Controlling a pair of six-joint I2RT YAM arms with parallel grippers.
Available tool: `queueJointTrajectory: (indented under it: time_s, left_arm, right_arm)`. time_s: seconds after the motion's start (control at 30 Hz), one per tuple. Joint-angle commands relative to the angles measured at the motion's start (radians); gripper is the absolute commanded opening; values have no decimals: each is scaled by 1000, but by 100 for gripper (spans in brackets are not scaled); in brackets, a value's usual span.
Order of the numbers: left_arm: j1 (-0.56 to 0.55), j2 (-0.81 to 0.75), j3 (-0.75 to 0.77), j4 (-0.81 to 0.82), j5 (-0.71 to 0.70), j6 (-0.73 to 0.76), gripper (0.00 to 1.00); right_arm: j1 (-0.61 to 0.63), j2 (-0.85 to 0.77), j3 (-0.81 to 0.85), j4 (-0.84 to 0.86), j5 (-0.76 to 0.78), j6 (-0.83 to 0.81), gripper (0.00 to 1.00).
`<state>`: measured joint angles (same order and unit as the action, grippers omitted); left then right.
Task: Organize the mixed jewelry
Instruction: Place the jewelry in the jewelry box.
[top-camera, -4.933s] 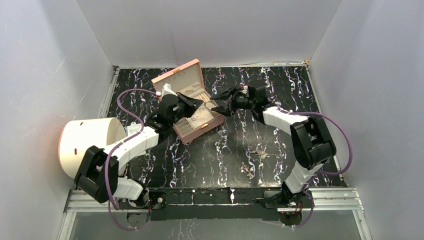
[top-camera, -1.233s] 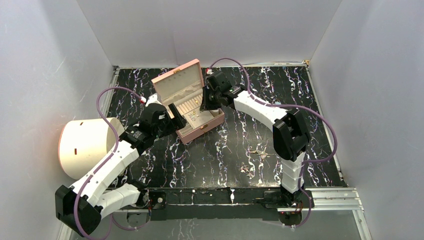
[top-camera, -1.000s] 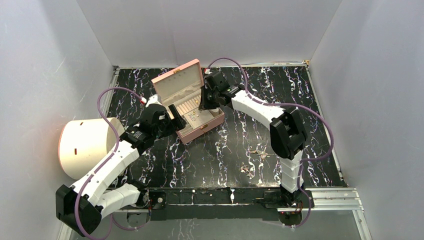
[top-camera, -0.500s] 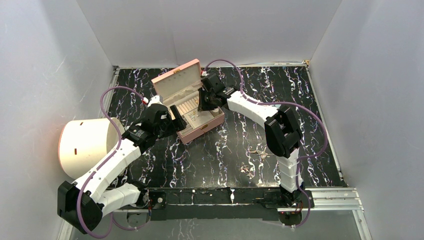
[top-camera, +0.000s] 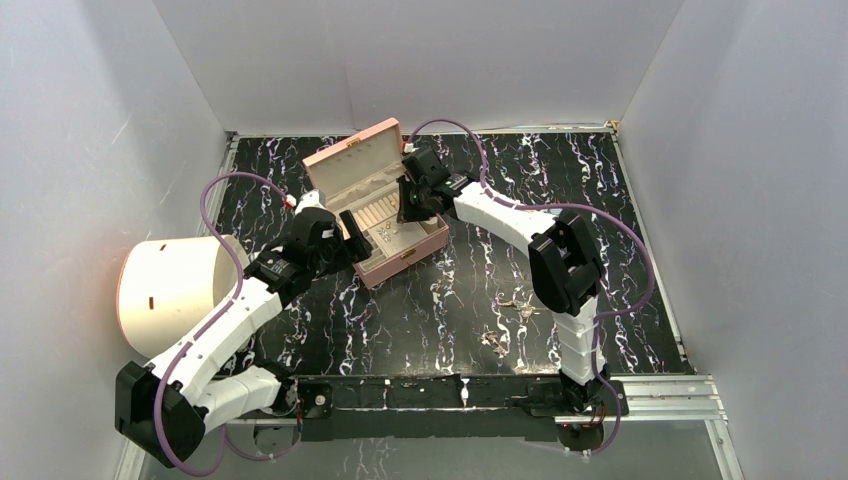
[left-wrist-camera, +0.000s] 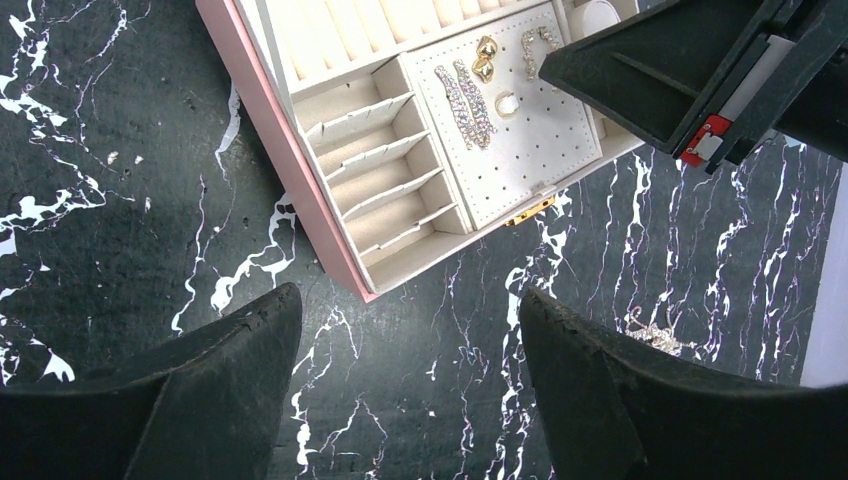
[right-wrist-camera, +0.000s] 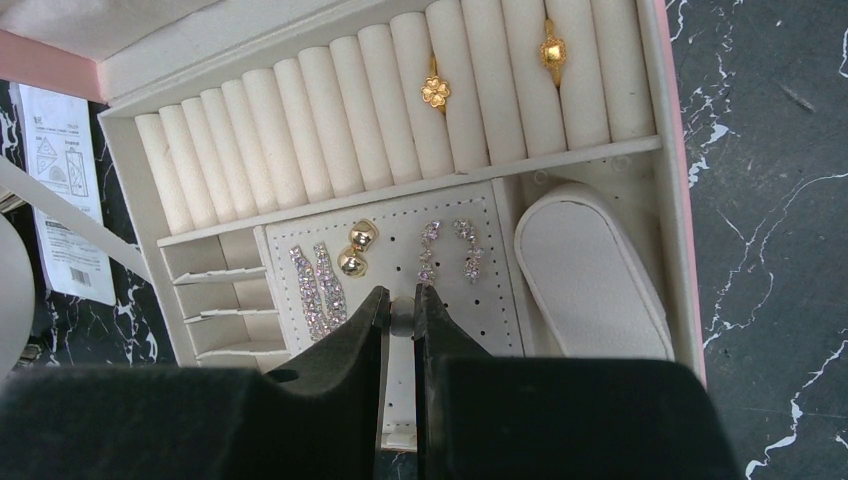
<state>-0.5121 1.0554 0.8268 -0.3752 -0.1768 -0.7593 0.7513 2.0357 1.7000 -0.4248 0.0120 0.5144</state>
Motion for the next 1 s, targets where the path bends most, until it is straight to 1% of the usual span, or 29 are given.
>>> queueJointTrajectory:
  time_s: [0.0,0.23,0.47,0.97]
  left_arm:
    - [7,-6,-4,-10,-33,6,77]
    - [9,-5,5,-25,-49,6,77]
    - [11,0,6,-27,-53,4,77]
    - [12,14,23,-28,-64,11,77]
  right_arm:
    - [1,0,36,0,-6,-16,7]
    - [1,-4,29,-2,-6,-16,6]
    - [2,0,25,-3,-47,-17,6]
    - [3,20,36,-12,-18,-28,5]
